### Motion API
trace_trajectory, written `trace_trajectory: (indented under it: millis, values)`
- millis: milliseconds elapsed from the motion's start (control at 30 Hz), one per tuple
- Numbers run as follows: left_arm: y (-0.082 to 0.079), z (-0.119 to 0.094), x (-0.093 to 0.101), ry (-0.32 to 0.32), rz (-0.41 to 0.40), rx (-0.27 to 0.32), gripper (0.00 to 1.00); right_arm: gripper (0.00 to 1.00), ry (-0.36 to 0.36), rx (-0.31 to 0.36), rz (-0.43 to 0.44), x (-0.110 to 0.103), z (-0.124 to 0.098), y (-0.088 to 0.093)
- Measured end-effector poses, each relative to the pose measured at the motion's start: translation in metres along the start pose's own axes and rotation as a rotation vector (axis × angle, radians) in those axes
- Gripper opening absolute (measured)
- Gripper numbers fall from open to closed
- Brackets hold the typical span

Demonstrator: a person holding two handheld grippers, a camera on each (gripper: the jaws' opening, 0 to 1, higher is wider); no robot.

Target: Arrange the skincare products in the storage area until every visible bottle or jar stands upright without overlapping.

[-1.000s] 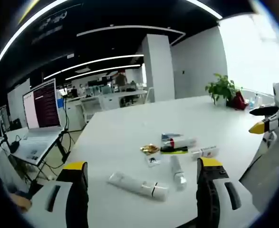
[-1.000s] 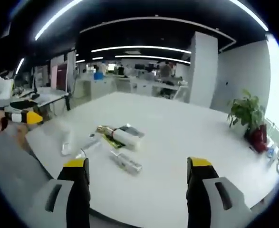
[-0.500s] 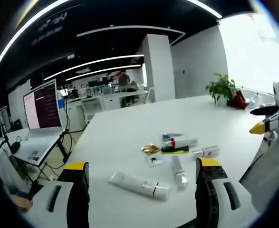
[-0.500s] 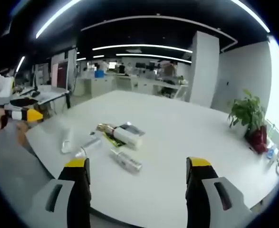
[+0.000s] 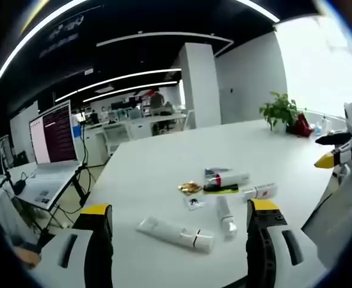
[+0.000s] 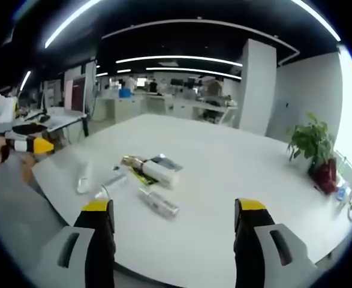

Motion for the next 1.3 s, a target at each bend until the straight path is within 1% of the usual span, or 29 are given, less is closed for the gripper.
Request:
trace_trajectory:
  millis: [600,800,867,933,1033,1300]
  values:
    - [-0.0013,-0.0008,0.0001,0.000,0.008,-0.003,0.87,0.81,0.002,-0.005,0.002,0.0001,0.0002,0.0002]
    - [-0.0005,-0.0006,-0.0008,-0.002,0.011,-0.004,0.86,0.81,-0.022,-0.022,-0.004,-0.0024,0.0010,0.0008]
    - [-0.0005,-0.0003,-0.0007,0.002,0.010,0.000,0.87,0.77,-0.026,-0.013,-0.043,-0.0041,-0.0012,-0.0006]
    - [-0.0006,0.0000,-0.0004,0.007,0.012,0.006,0.88,0.72,-0.026,-0.002,-0.062,-0.0047,-0.0024,-0.0018]
    - [-0.0010,-0.0002,0.0012,0.008,0.016,0.003,0.88,0.75,-0.033,-0.014,-0.059,-0.0035,-0.0002,-0.0014]
    - [-0.0048,-0.0016,0.0060,0.009,0.016,0.004,0.87,0.76,-0.053,-0.036,-0.049,-0.0036,0.0020,-0.0007]
Point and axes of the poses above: the point that each gripper's makers call its tool centre point, and the gripper's own axes: z roughly forward along the fingers, x roughly to its right, y roughly out of its underside, the point moved 9 cm from there along -z, roughly backward along the fingers, and after that the axes turned 11 degrees about y, right-handed, at the moved point
